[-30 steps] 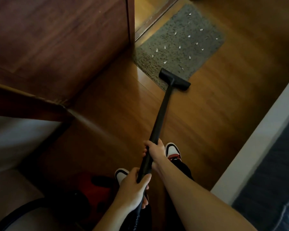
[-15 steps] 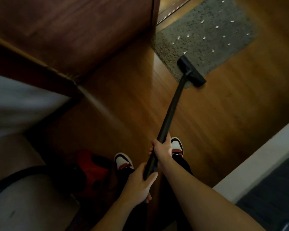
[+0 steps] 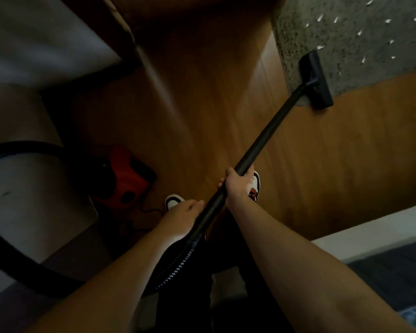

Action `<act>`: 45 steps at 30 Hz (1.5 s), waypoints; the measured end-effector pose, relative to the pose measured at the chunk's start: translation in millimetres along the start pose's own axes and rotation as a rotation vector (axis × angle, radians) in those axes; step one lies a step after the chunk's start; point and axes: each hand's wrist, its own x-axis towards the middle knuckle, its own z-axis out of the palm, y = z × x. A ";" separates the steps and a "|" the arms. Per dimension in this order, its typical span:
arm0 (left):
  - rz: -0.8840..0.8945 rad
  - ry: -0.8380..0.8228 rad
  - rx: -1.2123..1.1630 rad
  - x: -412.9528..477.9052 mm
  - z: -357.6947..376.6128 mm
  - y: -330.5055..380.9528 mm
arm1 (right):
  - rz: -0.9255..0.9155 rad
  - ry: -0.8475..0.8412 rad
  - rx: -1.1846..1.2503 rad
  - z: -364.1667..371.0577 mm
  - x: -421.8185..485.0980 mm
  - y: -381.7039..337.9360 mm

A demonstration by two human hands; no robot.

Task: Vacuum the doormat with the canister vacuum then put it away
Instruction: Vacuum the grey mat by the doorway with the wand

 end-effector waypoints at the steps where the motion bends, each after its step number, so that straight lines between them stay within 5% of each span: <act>1: 0.000 -0.008 -0.022 3.2 -2.5 -9.6 | -0.003 0.006 -0.003 1.2 1.7 3.4; 8: -0.115 0.071 -0.175 18.5 -31.6 -68.0 | -0.101 0.114 -0.099 14.3 20.8 32.2; 16: 0.003 0.400 0.385 37.3 -97.3 -153.6 | -0.213 0.162 -0.105 45.4 43.0 70.7; 23: -0.036 0.224 1.041 76.8 -106.9 -235.6 | -0.281 0.120 -0.093 54.6 65.9 99.9; 35: -0.086 0.242 0.908 114.8 -107.3 -254.0 | -0.331 0.118 -0.131 56.7 75.5 113.5; 45: -0.023 0.370 1.249 129.8 -111.6 -275.2 | -0.331 0.112 -0.140 53.6 70.0 115.8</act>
